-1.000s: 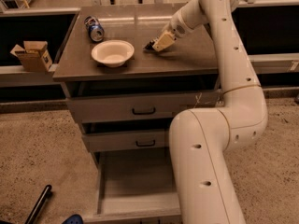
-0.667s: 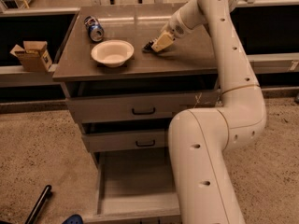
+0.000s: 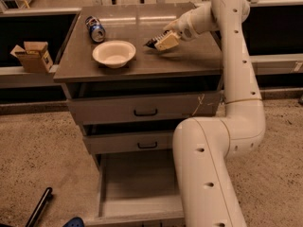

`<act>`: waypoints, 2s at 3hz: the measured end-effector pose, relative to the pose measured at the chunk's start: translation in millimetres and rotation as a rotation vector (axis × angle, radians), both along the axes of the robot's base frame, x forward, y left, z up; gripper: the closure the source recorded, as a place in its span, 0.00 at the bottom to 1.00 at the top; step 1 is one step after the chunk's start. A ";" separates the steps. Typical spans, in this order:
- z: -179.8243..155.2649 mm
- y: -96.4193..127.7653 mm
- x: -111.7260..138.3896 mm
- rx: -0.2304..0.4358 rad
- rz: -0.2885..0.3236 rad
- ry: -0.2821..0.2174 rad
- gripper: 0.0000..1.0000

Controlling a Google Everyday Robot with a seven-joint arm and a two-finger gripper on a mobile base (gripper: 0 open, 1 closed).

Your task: Place rxbar chocolate into bottom drawer

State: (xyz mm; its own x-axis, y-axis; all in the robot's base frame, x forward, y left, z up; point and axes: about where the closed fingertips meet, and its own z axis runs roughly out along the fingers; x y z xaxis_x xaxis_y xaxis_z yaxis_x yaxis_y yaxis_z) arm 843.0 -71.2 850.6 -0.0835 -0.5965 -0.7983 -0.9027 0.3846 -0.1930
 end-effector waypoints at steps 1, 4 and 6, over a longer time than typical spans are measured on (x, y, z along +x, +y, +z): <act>6.2 -4.8 -10.5 0.021 -0.018 -0.056 1.00; 24.8 15.3 -24.2 -0.030 0.144 -0.251 1.00; 60.9 19.3 -53.2 -0.136 0.286 -0.537 1.00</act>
Offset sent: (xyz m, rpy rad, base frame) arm -0.0046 -0.0039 0.0047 0.0157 -0.0369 -0.0121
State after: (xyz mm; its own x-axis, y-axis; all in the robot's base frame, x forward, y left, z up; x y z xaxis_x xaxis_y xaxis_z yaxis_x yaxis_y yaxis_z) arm 789.8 -51.8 911.5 0.4866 -0.6353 -0.5997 -0.7300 0.0815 -0.6786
